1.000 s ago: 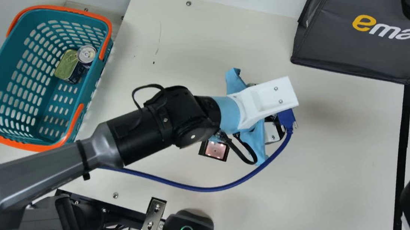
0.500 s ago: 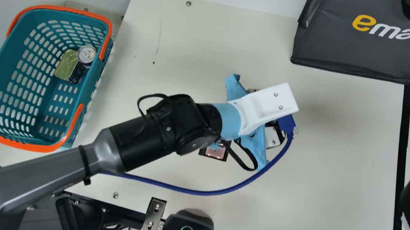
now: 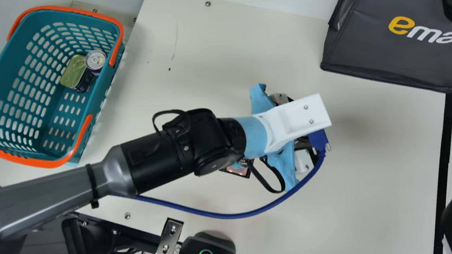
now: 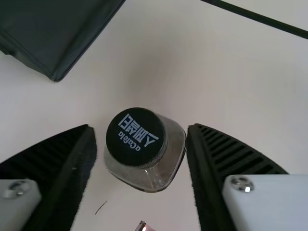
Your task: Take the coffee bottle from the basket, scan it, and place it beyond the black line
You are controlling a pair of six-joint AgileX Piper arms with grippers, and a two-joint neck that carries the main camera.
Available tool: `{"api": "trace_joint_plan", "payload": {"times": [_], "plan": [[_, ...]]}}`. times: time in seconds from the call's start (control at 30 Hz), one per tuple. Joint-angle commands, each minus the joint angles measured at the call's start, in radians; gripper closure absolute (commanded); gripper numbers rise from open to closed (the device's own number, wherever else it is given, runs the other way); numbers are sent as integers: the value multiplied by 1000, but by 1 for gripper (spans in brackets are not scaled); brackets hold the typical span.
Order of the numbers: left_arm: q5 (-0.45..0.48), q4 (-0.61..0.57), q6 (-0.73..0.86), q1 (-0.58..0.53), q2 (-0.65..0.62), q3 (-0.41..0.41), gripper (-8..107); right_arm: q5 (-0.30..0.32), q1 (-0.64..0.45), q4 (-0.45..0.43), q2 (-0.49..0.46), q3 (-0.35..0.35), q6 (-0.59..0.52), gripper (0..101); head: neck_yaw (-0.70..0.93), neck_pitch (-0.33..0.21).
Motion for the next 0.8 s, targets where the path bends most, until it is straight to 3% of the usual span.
{"api": "trace_joint_plan", "payload": {"times": [0.0, 0.77], "plan": [[-1, 3, -5, -3, -2, 4, 9, 0, 0, 0, 0, 0, 0, 11, 2, -26], [28, 80, -76, 32, -64, 5, 9, 0, 0, 0, 0, 0, 0, 11, 2, -26]]}}
